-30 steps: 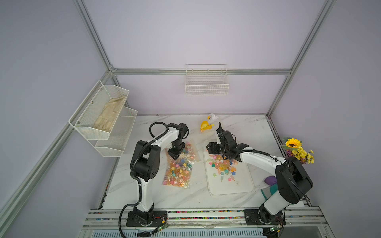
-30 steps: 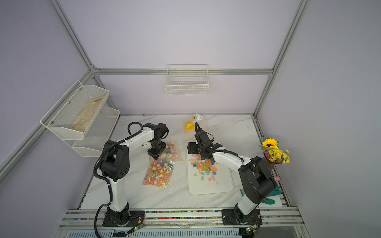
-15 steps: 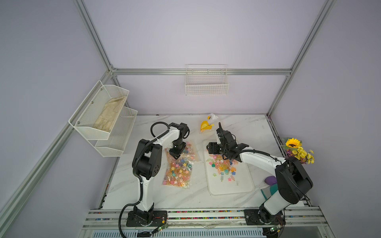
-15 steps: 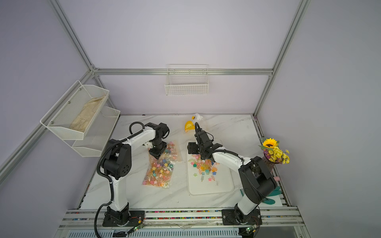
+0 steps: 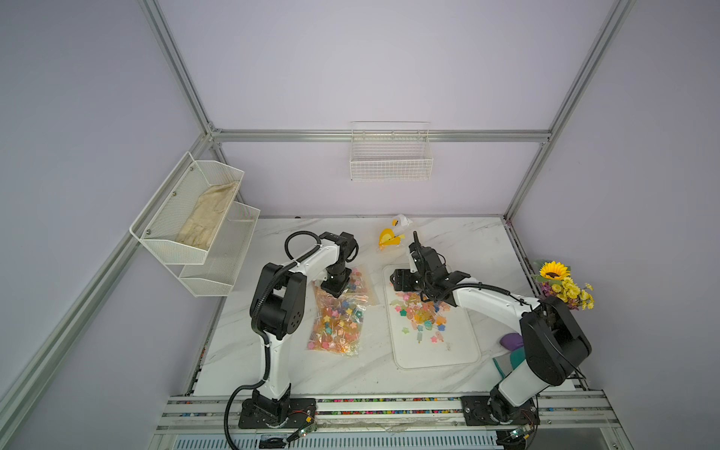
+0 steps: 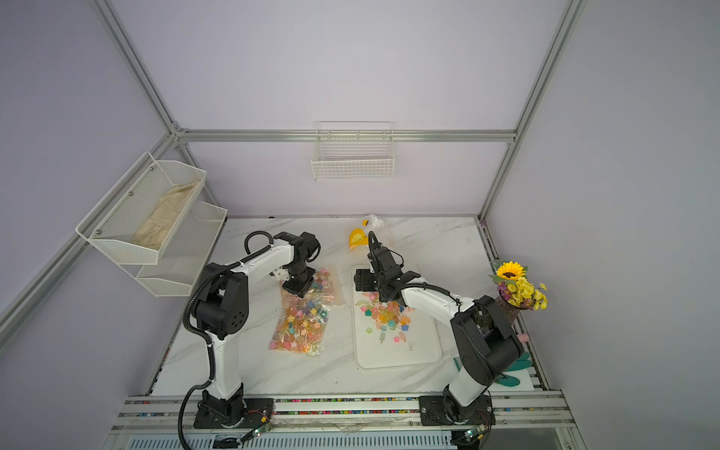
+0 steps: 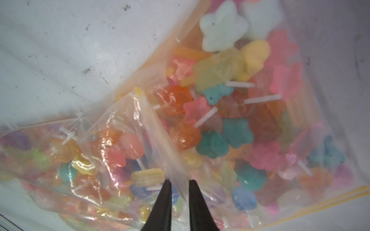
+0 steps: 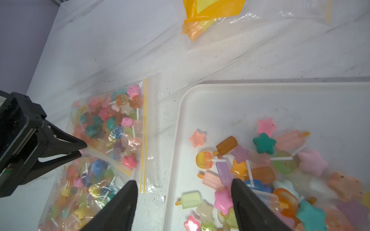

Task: Pour candies out of the ziploc bag
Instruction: Adjust the ziploc bag at the center of the board.

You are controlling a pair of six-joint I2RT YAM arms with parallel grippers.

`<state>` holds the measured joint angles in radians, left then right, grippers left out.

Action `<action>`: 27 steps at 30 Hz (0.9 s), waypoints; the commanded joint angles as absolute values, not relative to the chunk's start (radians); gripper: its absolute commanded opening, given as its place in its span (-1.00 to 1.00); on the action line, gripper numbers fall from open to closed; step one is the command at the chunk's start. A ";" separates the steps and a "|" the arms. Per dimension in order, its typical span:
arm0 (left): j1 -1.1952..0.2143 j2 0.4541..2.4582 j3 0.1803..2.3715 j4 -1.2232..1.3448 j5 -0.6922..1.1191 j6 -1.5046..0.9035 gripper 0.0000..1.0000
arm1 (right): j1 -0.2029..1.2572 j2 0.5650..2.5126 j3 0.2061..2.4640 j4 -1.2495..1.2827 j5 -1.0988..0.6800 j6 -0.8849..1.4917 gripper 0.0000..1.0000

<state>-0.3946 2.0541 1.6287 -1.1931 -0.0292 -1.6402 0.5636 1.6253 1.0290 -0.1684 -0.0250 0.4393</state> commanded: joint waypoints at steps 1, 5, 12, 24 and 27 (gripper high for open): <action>-0.391 2.036 1.657 -1.210 -0.028 -1.649 -0.85 | 0.563 1.623 1.032 -0.147 -0.036 0.426 0.53; -0.391 2.033 1.659 -1.206 -0.030 -1.636 -1.00 | 0.563 1.627 1.034 -0.153 -0.040 0.426 0.53; -0.391 1.997 1.646 -1.164 -0.041 -1.554 -1.00 | 0.563 1.632 1.039 -0.162 -0.051 0.428 0.53; -0.402 1.879 1.461 -1.016 0.008 -1.405 -1.00 | 0.571 1.645 1.039 -0.183 -0.064 0.414 0.55; -0.419 1.849 1.436 -0.981 -0.012 -1.386 -1.00 | 0.576 1.653 1.051 -0.197 -0.059 0.410 0.55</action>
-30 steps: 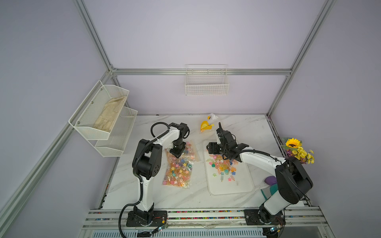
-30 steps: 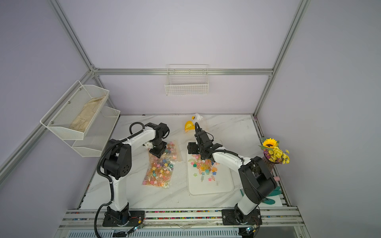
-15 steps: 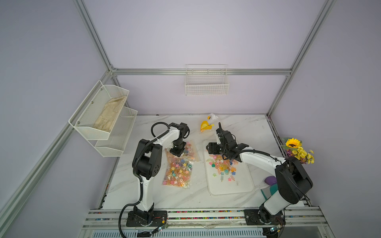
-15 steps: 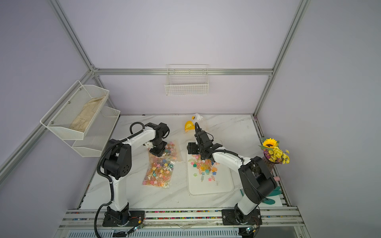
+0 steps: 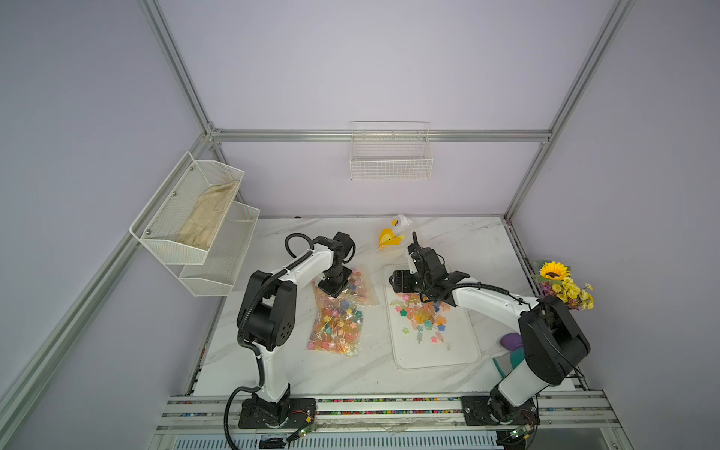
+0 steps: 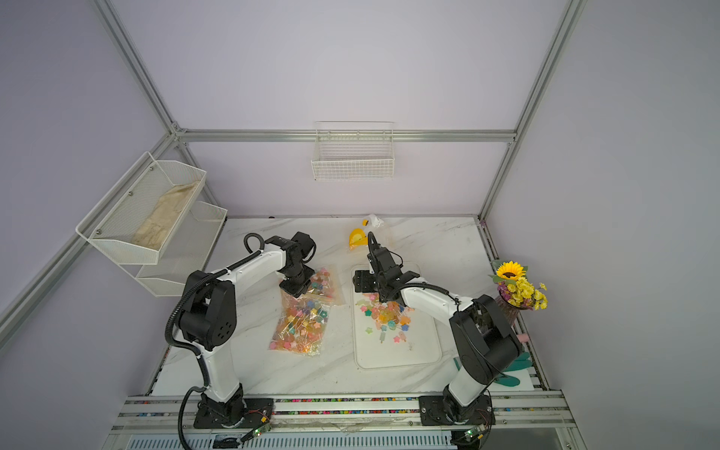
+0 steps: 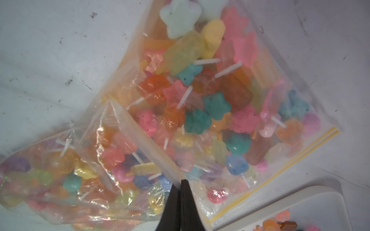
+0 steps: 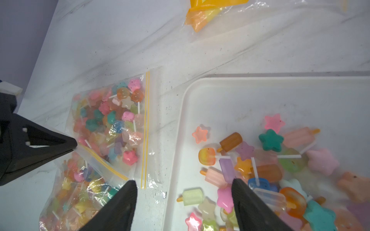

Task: Pour candies out of the ziploc bag
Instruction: Adjust the ziploc bag at the center of the board.

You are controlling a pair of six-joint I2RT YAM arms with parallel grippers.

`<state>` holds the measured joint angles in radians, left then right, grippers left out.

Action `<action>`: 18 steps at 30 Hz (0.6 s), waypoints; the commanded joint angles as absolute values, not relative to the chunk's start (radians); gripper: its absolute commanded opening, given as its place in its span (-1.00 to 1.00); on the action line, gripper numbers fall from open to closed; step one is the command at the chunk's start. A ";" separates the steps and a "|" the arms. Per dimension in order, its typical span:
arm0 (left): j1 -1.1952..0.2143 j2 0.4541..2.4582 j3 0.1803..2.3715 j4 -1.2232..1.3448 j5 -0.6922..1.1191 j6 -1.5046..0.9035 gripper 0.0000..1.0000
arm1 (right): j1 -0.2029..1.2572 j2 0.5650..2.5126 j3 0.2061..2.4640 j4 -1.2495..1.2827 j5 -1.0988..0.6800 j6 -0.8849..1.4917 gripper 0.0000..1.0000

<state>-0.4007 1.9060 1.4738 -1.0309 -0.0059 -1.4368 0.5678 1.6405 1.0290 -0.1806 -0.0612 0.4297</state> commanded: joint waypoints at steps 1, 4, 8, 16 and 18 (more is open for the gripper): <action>-0.427 1.842 1.431 -0.969 -0.014 -1.377 -1.00 | 0.578 1.654 1.054 -0.203 -0.054 0.408 0.55; -0.450 1.834 1.426 -0.938 -0.018 -1.351 -1.00 | 0.578 1.654 1.061 -0.221 -0.035 0.401 0.56; -0.483 1.820 1.425 -0.897 -0.027 -1.312 -1.00 | 0.578 1.650 1.071 -0.247 -0.006 0.391 0.58; -0.583 1.806 1.414 -0.871 -0.025 -1.250 -1.00 | 0.578 1.626 1.067 -0.278 0.012 0.428 0.62; -0.615 1.801 1.402 -0.862 -0.022 -1.222 -1.00 | 0.578 1.621 1.063 -0.280 0.020 0.438 0.62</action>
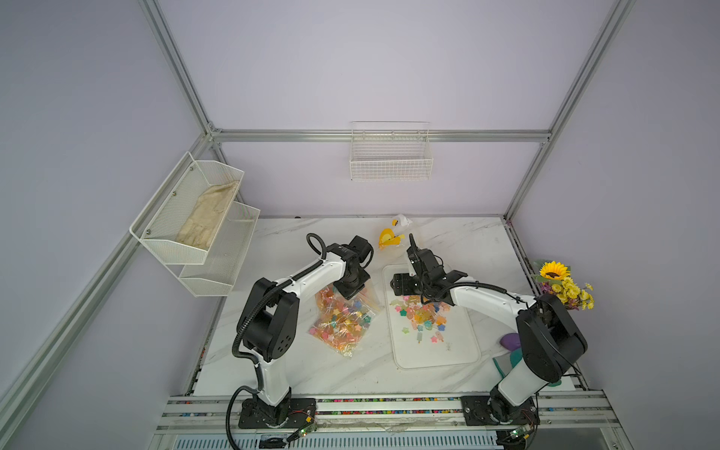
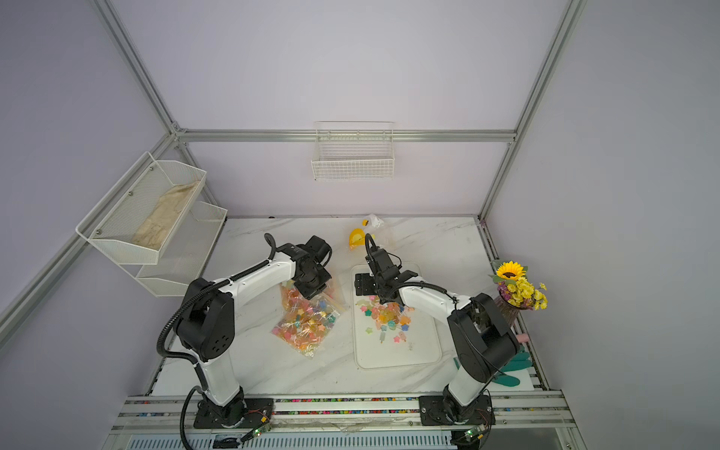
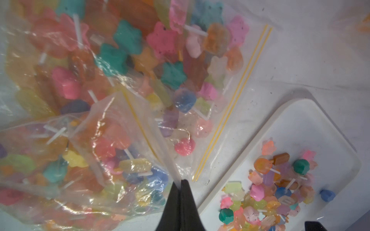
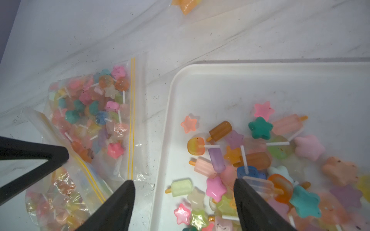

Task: Pour candies out of the ziploc bag
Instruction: Adjust the ziploc bag at the center of the board.

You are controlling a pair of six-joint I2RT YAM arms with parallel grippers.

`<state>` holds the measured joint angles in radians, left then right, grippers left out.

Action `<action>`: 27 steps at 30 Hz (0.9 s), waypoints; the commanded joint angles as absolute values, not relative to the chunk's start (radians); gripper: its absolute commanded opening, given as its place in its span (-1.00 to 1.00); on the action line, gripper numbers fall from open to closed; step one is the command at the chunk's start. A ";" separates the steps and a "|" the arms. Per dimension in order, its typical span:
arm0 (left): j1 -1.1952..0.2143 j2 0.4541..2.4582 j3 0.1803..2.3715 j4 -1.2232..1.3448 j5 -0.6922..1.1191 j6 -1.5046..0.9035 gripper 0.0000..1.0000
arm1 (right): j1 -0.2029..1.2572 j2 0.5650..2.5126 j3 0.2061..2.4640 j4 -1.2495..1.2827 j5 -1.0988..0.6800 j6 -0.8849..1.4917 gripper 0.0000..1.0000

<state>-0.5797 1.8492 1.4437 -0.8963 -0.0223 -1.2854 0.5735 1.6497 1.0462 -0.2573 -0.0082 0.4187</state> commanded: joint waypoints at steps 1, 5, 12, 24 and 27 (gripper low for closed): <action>-0.631 1.798 1.394 -0.856 -0.022 -1.204 -1.00 | 0.578 1.620 1.063 -0.284 0.025 0.444 0.63; -0.678 1.764 1.320 -0.803 -0.007 -1.142 -1.00 | 0.578 1.609 1.062 -0.301 0.046 0.458 0.63; -0.725 1.693 1.146 -0.638 0.130 -1.035 -1.00 | 0.576 1.573 1.041 -0.309 0.070 0.472 0.65; -0.772 1.565 1.045 -0.629 0.208 -0.858 -1.00 | 0.577 1.584 1.046 -0.319 0.054 0.486 0.66; -0.773 1.551 1.042 -0.632 0.183 -0.841 -0.92 | 0.577 1.595 1.048 -0.318 0.057 0.486 0.67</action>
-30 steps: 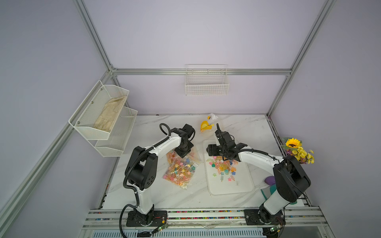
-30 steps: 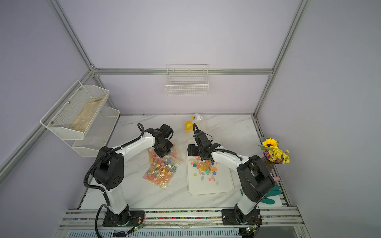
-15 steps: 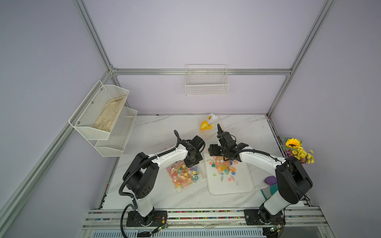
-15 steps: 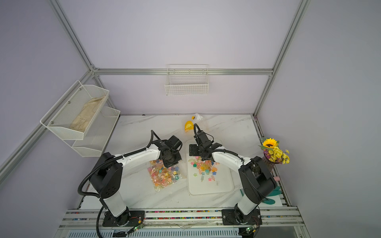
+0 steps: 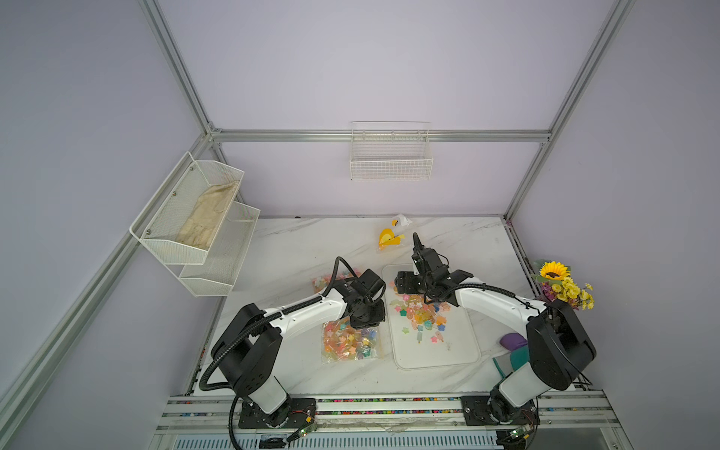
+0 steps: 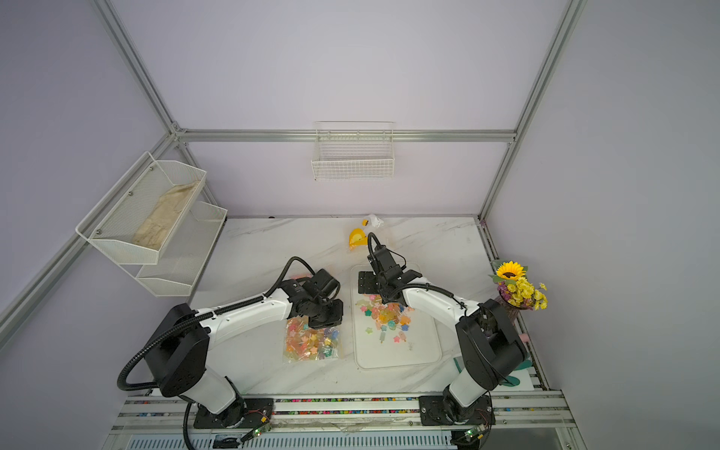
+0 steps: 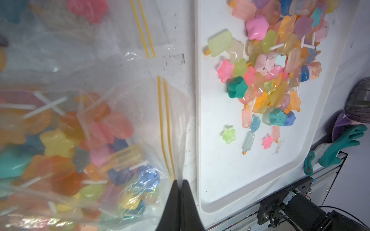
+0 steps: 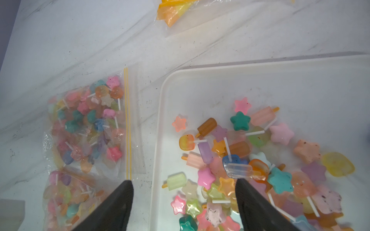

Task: Pour candies out of the ziploc bag
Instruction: Adjust the ziploc bag at the center of the board.

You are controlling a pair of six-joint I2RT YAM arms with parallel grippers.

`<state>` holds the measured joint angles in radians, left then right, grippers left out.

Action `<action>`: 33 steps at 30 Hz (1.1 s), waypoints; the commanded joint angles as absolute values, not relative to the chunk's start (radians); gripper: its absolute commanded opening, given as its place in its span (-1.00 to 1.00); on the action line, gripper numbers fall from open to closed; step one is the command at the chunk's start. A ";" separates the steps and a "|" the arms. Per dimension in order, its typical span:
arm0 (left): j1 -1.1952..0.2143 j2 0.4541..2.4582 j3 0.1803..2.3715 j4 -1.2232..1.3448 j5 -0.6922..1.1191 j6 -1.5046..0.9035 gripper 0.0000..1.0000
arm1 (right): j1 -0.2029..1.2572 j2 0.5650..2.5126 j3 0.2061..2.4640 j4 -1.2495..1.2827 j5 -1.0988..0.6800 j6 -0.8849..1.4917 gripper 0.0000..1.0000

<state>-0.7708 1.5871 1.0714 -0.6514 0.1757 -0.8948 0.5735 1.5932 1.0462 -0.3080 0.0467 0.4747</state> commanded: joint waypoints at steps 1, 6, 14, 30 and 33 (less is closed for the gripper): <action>-0.773 1.551 1.048 -0.634 0.172 -0.840 -0.74 | 0.577 1.599 1.050 -0.318 0.056 0.487 0.68; -0.773 1.560 1.083 -0.644 0.123 -0.822 -0.05 | 0.574 1.604 1.051 -0.317 0.068 0.501 0.72; -0.772 1.576 1.104 -0.685 0.095 -0.792 -0.08 | 0.537 1.549 1.001 -0.298 0.030 0.526 0.76; -0.810 1.748 1.290 -0.704 0.008 -0.876 -0.18 | 0.494 1.519 0.943 -0.243 -0.023 0.528 0.76; -0.811 1.776 1.328 -0.717 -0.004 -0.877 -0.18 | 0.494 1.514 0.939 -0.240 -0.023 0.526 0.76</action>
